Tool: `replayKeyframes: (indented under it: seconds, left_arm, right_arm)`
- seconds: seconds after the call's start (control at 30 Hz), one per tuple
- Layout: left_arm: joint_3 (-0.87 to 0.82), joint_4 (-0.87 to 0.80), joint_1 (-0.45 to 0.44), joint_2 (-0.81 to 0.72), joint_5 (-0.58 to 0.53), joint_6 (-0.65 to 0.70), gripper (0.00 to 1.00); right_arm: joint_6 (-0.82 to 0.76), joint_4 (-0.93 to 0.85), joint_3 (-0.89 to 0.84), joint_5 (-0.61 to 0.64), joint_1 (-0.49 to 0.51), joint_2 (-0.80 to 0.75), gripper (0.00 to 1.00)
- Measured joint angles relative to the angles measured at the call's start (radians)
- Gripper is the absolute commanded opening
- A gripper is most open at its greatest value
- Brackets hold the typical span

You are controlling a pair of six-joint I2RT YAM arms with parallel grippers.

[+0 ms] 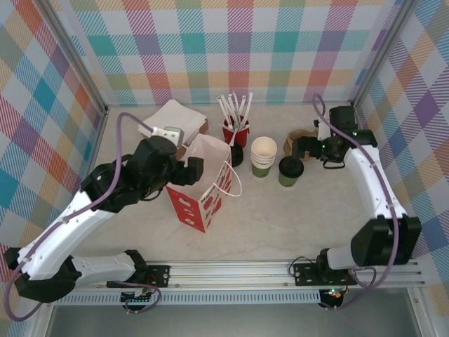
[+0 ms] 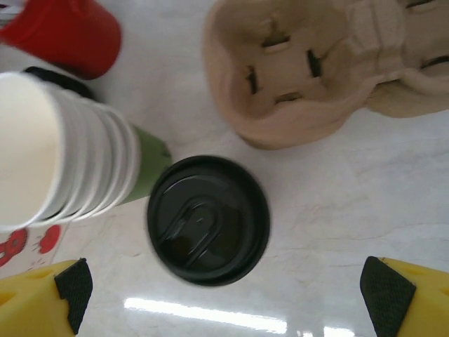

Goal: Pack the takeout coffee

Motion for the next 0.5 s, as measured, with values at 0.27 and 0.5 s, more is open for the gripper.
replayKeyframes:
  seconds: [0.27, 0.5]
  left_arm:
    - [-0.105, -0.01, 0.0, -0.104, -0.125, -0.058, 0.93]
    - [-0.14, -0.008, 0.0, -0.153, -0.161, -0.082, 0.94]
  right_arm:
    - [-0.062, 0.0, 0.197, -0.005, -0.069, 0.284, 0.92]
    - [-0.109, -0.012, 0.356, 0.051, -0.097, 0.505, 0.88]
